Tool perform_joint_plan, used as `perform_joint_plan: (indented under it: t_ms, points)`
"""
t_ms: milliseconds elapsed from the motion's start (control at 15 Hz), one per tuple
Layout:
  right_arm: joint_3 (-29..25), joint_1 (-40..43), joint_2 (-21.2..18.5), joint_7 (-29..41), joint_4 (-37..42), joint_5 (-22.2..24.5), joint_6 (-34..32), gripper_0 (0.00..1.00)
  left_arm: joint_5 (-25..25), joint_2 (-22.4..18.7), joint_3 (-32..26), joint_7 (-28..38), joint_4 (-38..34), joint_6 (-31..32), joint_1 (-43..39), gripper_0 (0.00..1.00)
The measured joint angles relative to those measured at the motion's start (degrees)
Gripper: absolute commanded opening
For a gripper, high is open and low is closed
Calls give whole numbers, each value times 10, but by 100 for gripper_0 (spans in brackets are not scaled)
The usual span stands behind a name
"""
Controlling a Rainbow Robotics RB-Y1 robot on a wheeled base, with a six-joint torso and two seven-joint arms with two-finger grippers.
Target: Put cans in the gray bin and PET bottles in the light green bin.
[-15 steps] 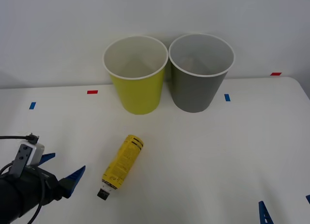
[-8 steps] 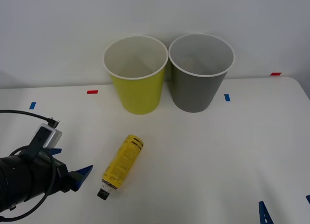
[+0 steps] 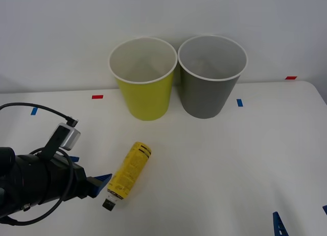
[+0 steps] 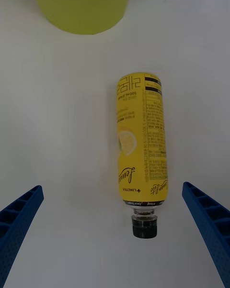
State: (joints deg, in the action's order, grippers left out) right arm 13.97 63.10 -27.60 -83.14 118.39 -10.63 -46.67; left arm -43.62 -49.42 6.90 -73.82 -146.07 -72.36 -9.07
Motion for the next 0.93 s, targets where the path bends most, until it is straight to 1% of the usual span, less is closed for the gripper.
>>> perform_joint_plan:
  t_ms: [133, 267, 400, 600, 667, 800, 933]
  points:
    - [0, 0, 0, 0, 0, 0, 0, 100, 30, -6, 31, 19, 0, -1, 18, 100]
    - [0, 0, 0, 0, 0, 0, 0, 100, 52, -16, 67, 69, 2, -1, 44, 100]
    - [0, 0, 0, 0, 0, 0, 0, 100, 56, -20, 94, 94, 15, -1, 71, 100]
    - [0, 0, 0, 0, 0, 0, 0, 100, 56, -21, 139, 104, 47, -2, 123, 100]
    - [0, 0, 0, 0, 0, 0, 0, 100, 57, -21, 152, 106, 55, -10, 141, 100]
    - [0, 0, 0, 0, 0, 0, 0, 100, 56, -20, 180, 113, 61, -49, 185, 100]
    - [0, 0, 0, 0, 0, 0, 0, 100, 57, -6, 194, 120, 68, -77, 209, 100]
